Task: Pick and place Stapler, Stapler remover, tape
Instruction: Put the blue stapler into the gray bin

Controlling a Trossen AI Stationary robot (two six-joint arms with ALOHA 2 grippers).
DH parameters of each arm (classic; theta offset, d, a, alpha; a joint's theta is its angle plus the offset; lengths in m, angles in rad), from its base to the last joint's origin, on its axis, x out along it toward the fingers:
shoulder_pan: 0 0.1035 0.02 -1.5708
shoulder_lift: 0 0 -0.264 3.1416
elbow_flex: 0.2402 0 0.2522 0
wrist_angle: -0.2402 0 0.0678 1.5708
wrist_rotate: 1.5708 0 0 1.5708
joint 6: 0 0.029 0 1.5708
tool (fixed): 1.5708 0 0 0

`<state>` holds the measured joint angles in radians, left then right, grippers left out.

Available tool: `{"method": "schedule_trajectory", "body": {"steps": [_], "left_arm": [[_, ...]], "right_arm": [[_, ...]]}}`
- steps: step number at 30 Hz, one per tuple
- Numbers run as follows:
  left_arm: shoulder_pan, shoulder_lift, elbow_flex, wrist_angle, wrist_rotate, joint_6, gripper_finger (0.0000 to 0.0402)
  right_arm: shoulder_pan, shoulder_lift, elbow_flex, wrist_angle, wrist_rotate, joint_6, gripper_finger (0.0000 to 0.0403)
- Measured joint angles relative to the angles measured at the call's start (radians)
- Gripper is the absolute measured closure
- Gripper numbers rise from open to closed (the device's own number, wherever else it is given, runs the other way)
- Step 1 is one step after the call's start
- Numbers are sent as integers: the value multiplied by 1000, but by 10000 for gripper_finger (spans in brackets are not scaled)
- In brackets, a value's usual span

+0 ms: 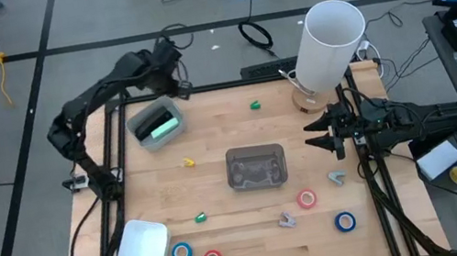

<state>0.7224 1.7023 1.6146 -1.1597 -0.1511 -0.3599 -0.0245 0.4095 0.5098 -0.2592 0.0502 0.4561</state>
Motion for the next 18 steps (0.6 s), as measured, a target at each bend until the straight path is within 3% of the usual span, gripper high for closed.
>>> {"method": "schedule_trajectory", "body": {"steps": [4, 18], "left_arm": [[37, 11, -29, -61, -47, 11, 349], [130, 40, -297, 258, -30, 13, 348]], "right_arm": [[0, 0, 0, 0, 0, 0, 161], [0, 0, 0, 0, 0, 3, 161]]}}
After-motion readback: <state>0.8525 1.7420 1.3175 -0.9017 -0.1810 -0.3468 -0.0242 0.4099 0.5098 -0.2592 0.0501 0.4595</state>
